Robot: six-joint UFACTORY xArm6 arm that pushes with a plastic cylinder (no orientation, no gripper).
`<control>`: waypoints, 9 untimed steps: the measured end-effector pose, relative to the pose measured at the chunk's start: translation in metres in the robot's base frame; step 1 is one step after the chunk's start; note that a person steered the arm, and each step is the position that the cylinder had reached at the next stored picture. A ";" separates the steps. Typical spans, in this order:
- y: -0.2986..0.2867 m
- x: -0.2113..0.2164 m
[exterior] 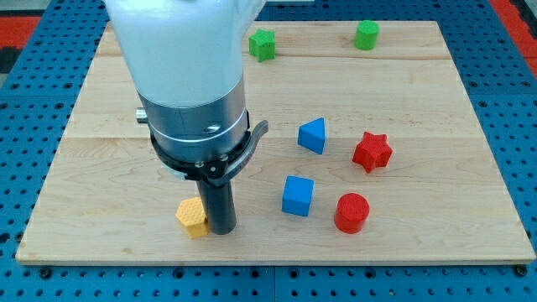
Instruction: Place the yellow hexagon horizontally to blue triangle
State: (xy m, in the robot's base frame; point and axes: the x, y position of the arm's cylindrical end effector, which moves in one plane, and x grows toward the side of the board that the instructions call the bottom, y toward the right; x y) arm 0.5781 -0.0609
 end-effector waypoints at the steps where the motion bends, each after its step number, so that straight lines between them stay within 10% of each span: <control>1: -0.054 0.001; 5: -0.164 -0.023; 9: -0.088 -0.104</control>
State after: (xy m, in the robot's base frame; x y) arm 0.4743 -0.1486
